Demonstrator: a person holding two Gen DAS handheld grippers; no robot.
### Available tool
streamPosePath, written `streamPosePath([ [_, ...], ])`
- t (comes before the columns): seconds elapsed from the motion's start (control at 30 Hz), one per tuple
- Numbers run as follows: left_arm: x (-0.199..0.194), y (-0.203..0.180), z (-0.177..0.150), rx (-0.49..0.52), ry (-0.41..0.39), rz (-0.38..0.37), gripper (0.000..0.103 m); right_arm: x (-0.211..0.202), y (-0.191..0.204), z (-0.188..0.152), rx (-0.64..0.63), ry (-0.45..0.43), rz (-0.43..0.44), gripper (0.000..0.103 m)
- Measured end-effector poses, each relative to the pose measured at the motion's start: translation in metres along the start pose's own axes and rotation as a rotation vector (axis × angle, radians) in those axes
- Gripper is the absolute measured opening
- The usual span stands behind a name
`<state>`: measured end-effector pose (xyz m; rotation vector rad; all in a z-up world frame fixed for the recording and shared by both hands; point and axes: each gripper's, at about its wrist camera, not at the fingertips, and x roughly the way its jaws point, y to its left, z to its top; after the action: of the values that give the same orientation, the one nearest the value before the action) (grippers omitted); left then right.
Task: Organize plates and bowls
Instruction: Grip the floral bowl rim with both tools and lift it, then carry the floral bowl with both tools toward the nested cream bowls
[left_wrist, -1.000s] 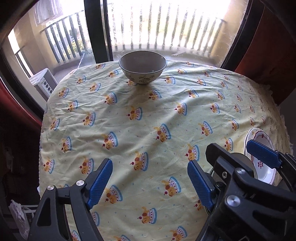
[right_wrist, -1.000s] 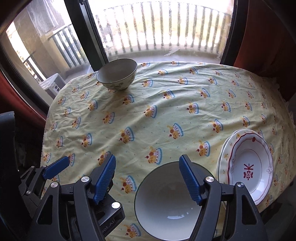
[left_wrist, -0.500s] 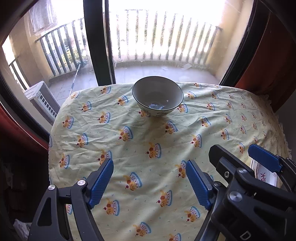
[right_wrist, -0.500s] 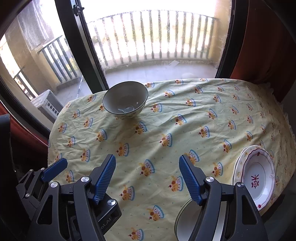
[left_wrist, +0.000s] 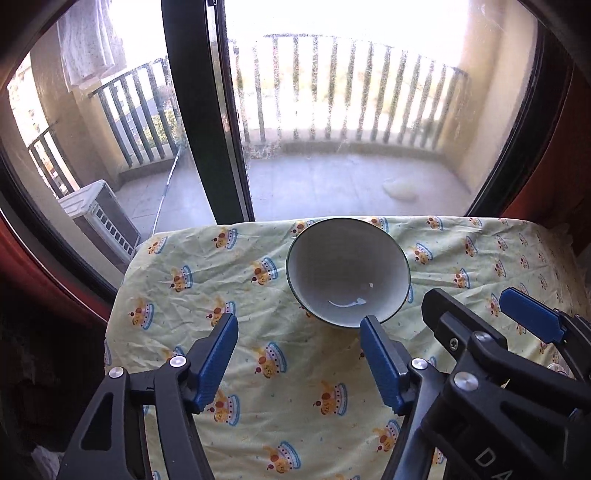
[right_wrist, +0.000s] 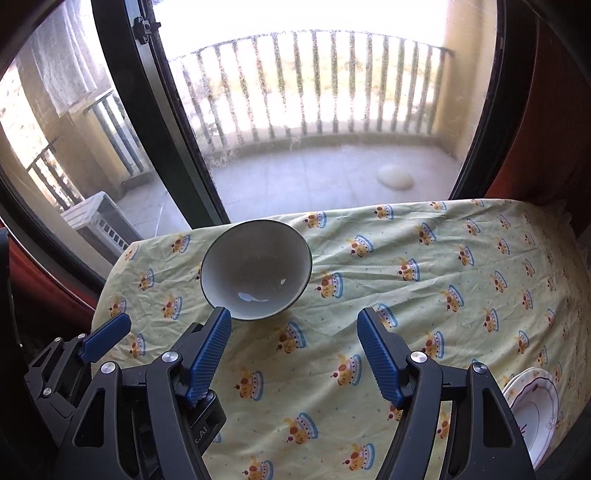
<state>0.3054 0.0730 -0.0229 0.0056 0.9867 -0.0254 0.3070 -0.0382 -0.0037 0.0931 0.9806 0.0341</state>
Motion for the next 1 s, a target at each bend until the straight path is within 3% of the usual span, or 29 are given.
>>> streamPosePath([
  [0.17, 0.026, -0.002, 0.019, -0.001, -0.002, 0.033, 0.069, 0.026, -0.002, 0.021, 0.002, -0.007, 0.011, 0.071],
  [0.27, 0.043, -0.003, 0.024, -0.003, 0.012, 0.034, 0.062, 0.045, -0.004, 0.028, 0.002, 0.007, 0.020, 0.068],
  [0.43, 0.072, -0.006, 0.028, -0.015, 0.053, 0.025, 0.055, 0.078, -0.007, 0.034, 0.006, 0.044, 0.040, 0.051],
  [0.7, 0.109, -0.006, 0.036, -0.023, 0.081, 0.033, 0.043, 0.123, -0.011, 0.045, 0.029, 0.086, 0.021, 0.039],
  [1.0, 0.126, -0.010, 0.040, -0.012, 0.100, 0.047, 0.032, 0.145, -0.013, 0.047, 0.027, 0.104, 0.008, 0.022],
])
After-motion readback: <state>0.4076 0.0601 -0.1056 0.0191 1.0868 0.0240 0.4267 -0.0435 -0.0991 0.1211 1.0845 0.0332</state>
